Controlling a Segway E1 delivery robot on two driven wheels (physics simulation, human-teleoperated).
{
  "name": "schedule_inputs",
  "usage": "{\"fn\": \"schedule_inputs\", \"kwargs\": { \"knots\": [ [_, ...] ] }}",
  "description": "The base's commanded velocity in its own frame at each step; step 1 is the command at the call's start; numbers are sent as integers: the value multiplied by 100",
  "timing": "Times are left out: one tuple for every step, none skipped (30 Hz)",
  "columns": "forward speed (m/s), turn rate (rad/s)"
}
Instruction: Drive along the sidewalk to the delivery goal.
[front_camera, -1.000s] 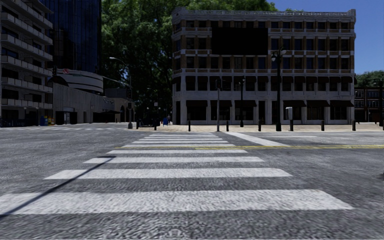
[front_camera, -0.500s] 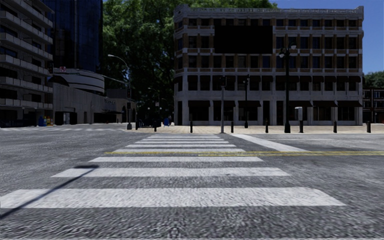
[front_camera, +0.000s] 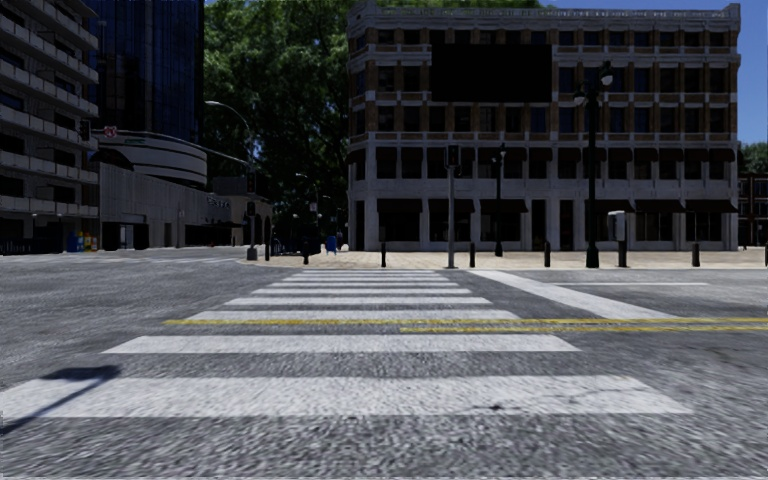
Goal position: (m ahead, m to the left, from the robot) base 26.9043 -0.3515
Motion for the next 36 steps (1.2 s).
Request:
{"fn": "schedule_inputs", "kwargs": {
  "knots": [
    [200, 0],
    [200, 0],
    [200, 0],
    [200, 0],
    [200, 0],
    [200, 0],
    [200, 0],
    [200, 0],
    [200, 0],
    [200, 17],
    [200, 17],
    [200, 25],
    [200, 27],
    [200, 28],
    [200, 28],
    [200, 28],
    [200, 28],
    [200, 28],
    [200, 28],
    [200, 28],
    [200, 28],
    [200, 28],
    [200, 28],
    [200, 28],
    [200, 28],
    [200, 28],
    [200, 28],
    [200, 28],
    [200, 28],
    [200, 23],
    [200, 23],
    [200, 0],
    [200, 0],
    [200, 0],
    [200, 0],
    [200, 0]
  ]
}}
